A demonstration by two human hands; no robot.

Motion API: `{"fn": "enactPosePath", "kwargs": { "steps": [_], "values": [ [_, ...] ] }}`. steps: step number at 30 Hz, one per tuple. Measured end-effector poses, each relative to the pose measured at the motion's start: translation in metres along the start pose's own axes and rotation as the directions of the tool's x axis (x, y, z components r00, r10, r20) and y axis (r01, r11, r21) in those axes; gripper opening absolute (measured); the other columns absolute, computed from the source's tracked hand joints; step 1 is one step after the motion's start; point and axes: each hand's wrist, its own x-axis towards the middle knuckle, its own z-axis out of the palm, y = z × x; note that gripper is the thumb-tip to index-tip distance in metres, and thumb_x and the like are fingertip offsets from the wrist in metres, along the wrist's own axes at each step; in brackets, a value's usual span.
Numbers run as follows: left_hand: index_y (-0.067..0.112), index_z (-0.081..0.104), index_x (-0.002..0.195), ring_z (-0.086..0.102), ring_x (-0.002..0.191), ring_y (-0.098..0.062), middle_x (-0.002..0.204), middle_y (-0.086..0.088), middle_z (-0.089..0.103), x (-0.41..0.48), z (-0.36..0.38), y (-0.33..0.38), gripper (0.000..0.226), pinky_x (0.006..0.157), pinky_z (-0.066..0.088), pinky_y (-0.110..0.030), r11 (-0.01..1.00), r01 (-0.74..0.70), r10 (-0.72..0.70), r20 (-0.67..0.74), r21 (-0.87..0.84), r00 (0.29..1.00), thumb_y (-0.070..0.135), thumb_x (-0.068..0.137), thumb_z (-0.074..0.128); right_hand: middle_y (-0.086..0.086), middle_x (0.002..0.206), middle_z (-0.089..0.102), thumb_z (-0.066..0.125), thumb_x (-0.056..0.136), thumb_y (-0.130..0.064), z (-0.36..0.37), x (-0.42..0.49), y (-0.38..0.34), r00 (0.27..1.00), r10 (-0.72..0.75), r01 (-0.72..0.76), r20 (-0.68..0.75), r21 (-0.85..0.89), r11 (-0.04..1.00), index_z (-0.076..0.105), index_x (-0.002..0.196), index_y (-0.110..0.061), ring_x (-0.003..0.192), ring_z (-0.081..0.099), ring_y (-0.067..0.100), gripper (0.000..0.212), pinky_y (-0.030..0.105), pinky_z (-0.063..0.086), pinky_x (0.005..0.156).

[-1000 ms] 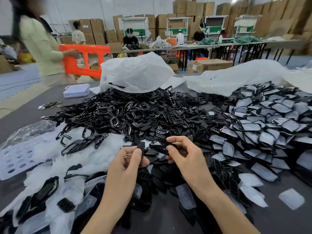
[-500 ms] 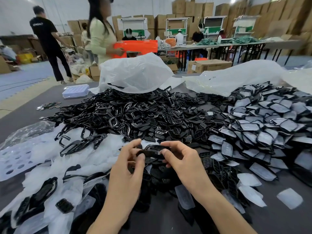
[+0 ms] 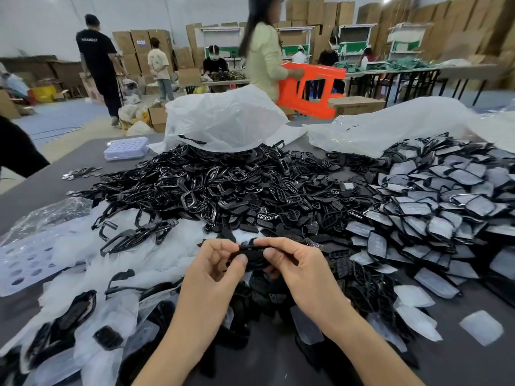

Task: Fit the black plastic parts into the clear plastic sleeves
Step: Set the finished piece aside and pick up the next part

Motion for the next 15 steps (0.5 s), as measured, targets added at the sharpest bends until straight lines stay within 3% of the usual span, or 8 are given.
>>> {"fn": "enactPosePath", "kwargs": {
  "steps": [5, 9, 12, 15],
  "values": [
    [0.048, 0.06, 0.097, 0.066, 0.079, -0.013, 0.089, 0.007, 0.07, 0.0017, -0.0007, 0.0024, 0.032, 0.071, 0.047, -0.011, 0.998, -0.008, 0.005, 0.036, 0.068, 0.999, 0.017, 0.093, 0.067, -0.021, 0.086, 0.075, 0.061, 0.102, -0.018, 0.0018, -0.0003, 0.0009, 1.0, -0.012, 0.012, 0.005, -0.012, 1.0, 0.076, 0.106, -0.042, 0.082, 0.068, -0.003, 0.028, 0.01, 0.05, 0.075],
    [0.047, 0.064, 0.097, 0.065, 0.078, -0.008, 0.088, 0.013, 0.07, -0.0014, 0.0009, 0.0005, 0.031, 0.072, 0.047, -0.01, 0.991, -0.061, 0.061, -0.001, 0.121, 0.998, 0.017, 0.092, 0.068, -0.022, 0.089, 0.074, 0.066, 0.098, -0.025, 0.0016, 0.0004, 0.0032, 1.0, -0.019, 0.019, 0.004, -0.031, 0.999, 0.074, 0.106, -0.045, 0.085, 0.068, -0.002, 0.022, 0.013, 0.051, 0.078],
    [0.046, 0.065, 0.096, 0.064, 0.078, -0.007, 0.083, 0.015, 0.067, -0.0034, 0.0054, 0.0011, 0.035, 0.071, 0.046, -0.009, 0.971, -0.125, 0.134, -0.031, 0.203, 0.991, 0.012, 0.089, 0.07, -0.019, 0.088, 0.075, 0.07, 0.096, -0.024, 0.0033, 0.0009, 0.0058, 0.999, 0.007, -0.004, 0.043, -0.074, 0.997, 0.073, 0.102, -0.045, 0.077, 0.069, 0.005, 0.022, 0.021, 0.056, 0.073],
    [0.051, 0.06, 0.103, 0.064, 0.086, -0.003, 0.089, 0.021, 0.067, -0.003, 0.0026, 0.0016, 0.025, 0.074, 0.045, -0.009, 0.925, -0.171, 0.192, -0.029, 0.339, 0.981, 0.03, 0.091, 0.066, -0.015, 0.085, 0.076, 0.069, 0.096, -0.023, 0.0025, 0.0009, 0.0065, 1.0, 0.006, -0.007, -0.008, -0.086, 0.996, 0.073, 0.099, -0.045, 0.076, 0.071, 0.007, 0.022, 0.021, 0.057, 0.07]
  ]
}}
